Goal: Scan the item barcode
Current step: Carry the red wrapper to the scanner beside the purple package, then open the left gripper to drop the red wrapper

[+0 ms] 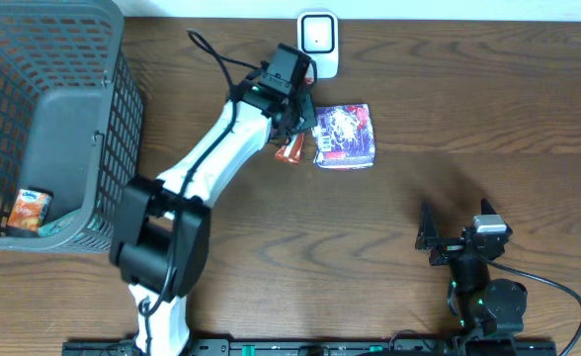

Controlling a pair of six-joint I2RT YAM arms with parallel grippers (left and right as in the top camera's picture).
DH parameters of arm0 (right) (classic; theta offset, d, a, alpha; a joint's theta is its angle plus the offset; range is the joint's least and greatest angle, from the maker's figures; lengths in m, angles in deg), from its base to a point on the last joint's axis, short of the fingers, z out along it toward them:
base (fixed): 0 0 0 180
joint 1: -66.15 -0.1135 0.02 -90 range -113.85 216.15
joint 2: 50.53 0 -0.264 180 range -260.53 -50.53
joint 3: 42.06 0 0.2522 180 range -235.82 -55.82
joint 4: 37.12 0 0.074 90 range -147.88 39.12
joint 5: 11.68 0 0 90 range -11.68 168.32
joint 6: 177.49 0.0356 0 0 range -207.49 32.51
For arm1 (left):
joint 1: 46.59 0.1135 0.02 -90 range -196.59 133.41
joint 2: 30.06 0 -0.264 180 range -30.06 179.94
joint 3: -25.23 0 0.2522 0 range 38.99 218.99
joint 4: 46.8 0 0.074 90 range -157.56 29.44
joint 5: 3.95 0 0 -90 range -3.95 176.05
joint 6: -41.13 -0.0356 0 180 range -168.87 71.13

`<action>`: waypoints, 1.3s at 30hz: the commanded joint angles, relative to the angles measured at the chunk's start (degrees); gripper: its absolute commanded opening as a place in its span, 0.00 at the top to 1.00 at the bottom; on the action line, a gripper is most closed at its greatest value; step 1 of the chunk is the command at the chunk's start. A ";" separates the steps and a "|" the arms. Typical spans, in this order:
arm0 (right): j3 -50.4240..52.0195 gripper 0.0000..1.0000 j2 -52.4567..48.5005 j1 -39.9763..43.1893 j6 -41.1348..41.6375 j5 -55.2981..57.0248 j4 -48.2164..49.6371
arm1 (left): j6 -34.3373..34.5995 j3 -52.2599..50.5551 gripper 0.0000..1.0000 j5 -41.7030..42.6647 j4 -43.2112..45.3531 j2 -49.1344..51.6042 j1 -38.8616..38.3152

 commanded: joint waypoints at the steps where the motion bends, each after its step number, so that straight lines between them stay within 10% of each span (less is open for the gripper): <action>1: 0.09 0.01 0.22 0.42 -0.85 0.31 -0.24 | -0.96 0.09 0.83 -1.97 0.22 0.81 0.04; 7: 0.09 0.01 0.22 0.42 -0.85 0.31 -0.24 | -1.01 0.72 0.50 1.07 1.57 -0.50 0.33; 23: 0.09 0.01 0.20 0.42 -0.85 0.31 -0.24 | -10.45 1.09 0.49 -0.15 8.41 -28.50 11.30; 39: 0.09 0.01 0.20 0.42 -0.85 0.31 -0.24 | -22.64 1.07 0.34 -31.63 3.04 -38.53 35.91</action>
